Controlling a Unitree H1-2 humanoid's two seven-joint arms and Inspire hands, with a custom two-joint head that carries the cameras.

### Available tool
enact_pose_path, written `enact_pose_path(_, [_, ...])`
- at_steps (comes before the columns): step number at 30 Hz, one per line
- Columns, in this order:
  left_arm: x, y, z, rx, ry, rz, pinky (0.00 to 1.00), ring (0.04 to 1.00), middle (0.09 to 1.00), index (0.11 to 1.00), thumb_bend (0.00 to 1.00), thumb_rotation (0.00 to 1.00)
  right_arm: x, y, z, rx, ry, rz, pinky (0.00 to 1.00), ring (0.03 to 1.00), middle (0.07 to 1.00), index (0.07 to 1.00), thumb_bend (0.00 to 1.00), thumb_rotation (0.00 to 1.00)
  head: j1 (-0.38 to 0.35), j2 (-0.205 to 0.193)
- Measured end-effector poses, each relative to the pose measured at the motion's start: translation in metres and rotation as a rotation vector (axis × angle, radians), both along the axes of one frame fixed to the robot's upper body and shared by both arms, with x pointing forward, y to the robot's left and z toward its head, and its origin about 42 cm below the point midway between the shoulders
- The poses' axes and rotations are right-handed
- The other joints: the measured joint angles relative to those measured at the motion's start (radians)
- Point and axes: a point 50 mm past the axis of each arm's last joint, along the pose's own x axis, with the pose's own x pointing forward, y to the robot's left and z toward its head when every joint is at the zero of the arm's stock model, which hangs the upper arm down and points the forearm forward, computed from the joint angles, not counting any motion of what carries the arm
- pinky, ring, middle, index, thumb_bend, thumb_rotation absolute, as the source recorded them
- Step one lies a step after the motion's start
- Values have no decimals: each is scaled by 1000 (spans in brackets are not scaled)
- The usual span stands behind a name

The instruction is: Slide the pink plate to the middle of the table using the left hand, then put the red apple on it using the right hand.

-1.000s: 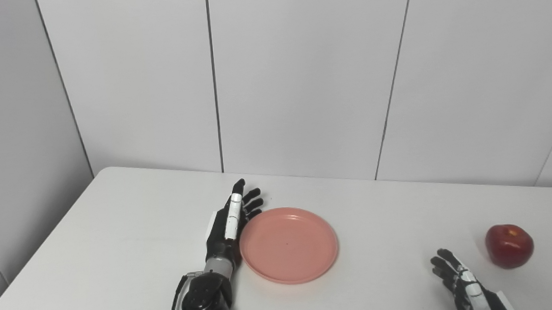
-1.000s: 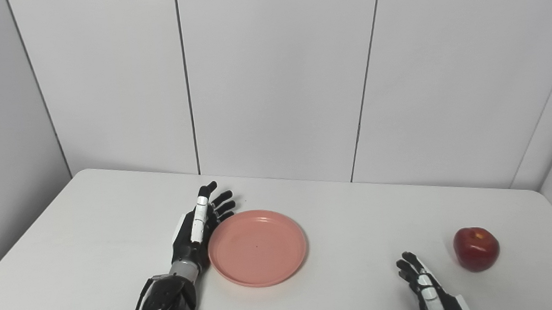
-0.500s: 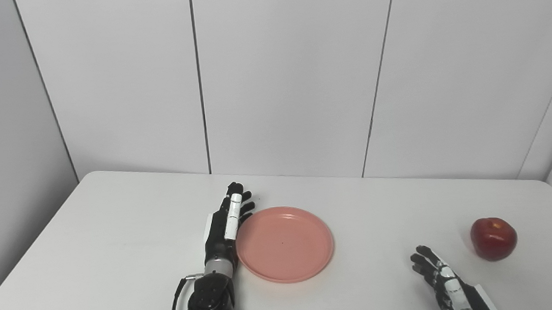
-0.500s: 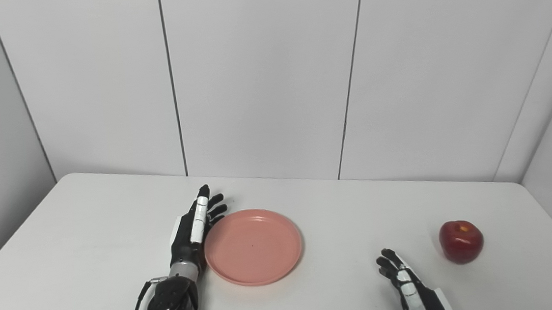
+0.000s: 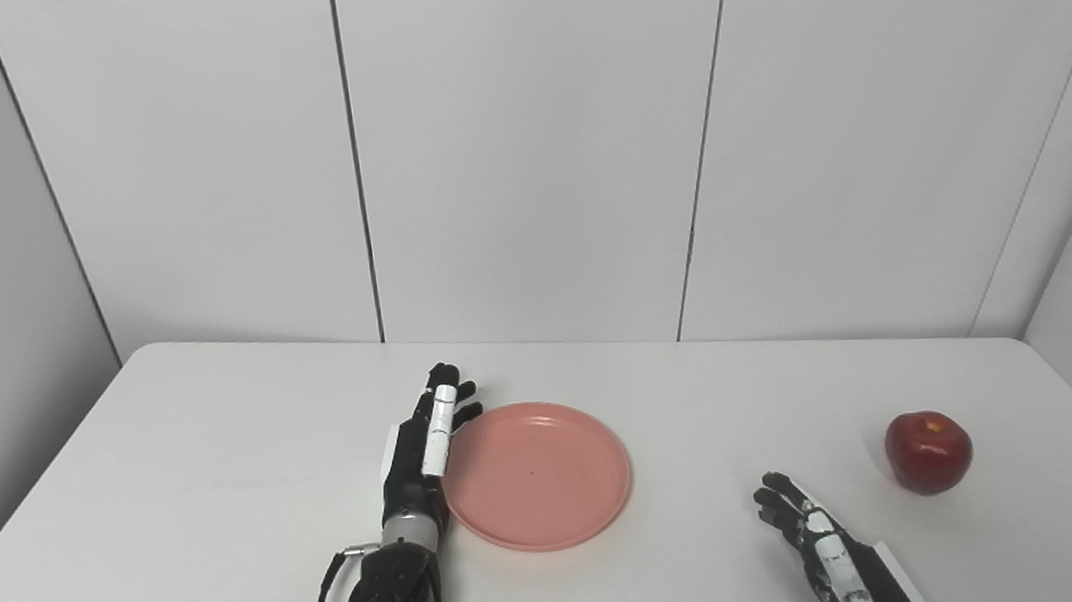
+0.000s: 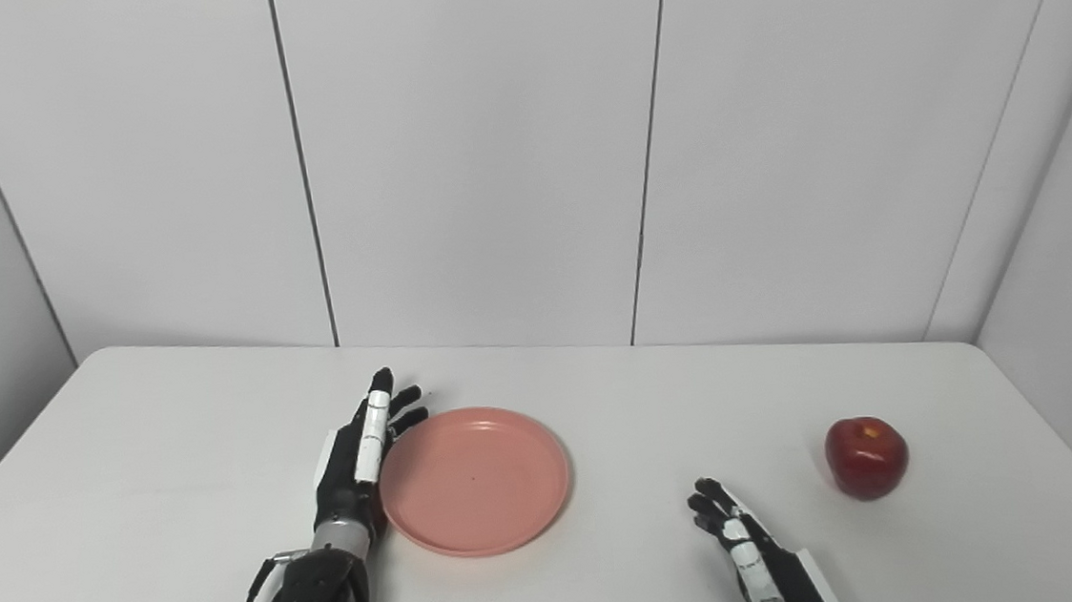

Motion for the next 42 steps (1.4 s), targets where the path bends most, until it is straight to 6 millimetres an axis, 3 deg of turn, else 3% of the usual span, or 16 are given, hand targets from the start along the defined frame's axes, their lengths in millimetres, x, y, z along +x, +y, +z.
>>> enact_pose_path(19, [-7,-22,2,-12,13,-80,767,802,839,918,711,938,0,13,1,-5,-1,5,1000,918,884,899,872,1000,-20,11])
enact_pose_path(35, [-8,-32,2,-7,17,-91,849,857,890,968,711,967,0,18,2,-14,1,11,1000,915,887,901,884,1000,-43,20])
enact_pose_path(42, [-8,-33,2,-9,18,-93,859,868,894,981,729,973,1,26,3,-16,10,18,1000,927,894,905,896,999,-94,31])
